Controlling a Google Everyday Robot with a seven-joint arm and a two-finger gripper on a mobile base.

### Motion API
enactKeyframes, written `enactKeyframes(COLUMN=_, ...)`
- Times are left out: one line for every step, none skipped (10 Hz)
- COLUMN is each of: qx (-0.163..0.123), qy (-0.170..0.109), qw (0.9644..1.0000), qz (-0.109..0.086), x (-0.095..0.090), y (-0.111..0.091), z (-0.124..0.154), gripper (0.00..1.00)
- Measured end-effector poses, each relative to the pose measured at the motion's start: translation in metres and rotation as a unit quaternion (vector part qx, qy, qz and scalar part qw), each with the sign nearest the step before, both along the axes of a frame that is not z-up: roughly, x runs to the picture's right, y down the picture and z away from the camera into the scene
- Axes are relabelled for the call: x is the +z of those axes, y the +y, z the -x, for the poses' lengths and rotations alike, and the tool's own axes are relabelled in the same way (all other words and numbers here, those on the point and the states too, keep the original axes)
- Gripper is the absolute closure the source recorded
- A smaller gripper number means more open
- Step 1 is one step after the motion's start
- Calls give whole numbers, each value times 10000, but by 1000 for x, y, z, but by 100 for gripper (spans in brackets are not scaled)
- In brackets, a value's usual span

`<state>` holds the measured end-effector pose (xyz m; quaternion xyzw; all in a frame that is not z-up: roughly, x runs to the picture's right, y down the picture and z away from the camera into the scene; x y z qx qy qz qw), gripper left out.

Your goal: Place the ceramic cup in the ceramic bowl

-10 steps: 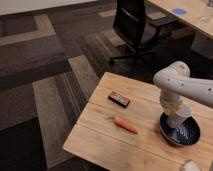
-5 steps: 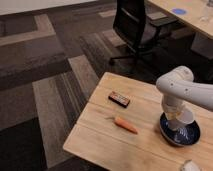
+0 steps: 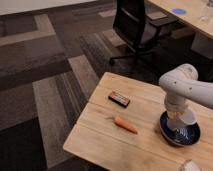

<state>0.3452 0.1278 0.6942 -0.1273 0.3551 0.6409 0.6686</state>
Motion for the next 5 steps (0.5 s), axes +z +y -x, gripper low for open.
enactKeyframes(qx=-14, qy=11, qw=10000, qz=55, x=0, y=2, z=-1, gripper=20)
enactKeyframes(qx=-57, qy=21, qw=9999, qz=102, x=0, y=1, z=-1, gripper=20)
enactKeyframes(qx=-98, qy=-1, qw=9999, qz=103, x=-4, y=-5, z=2, gripper=20)
enactKeyframes(qx=-71, qy=-131, qw=9999, qz=5, x=-18, y=-25, z=13, gripper=20)
enactKeyframes(qx=-51, qy=-151, qw=9999, qz=3, x=-19, y=-26, z=15, gripper=20)
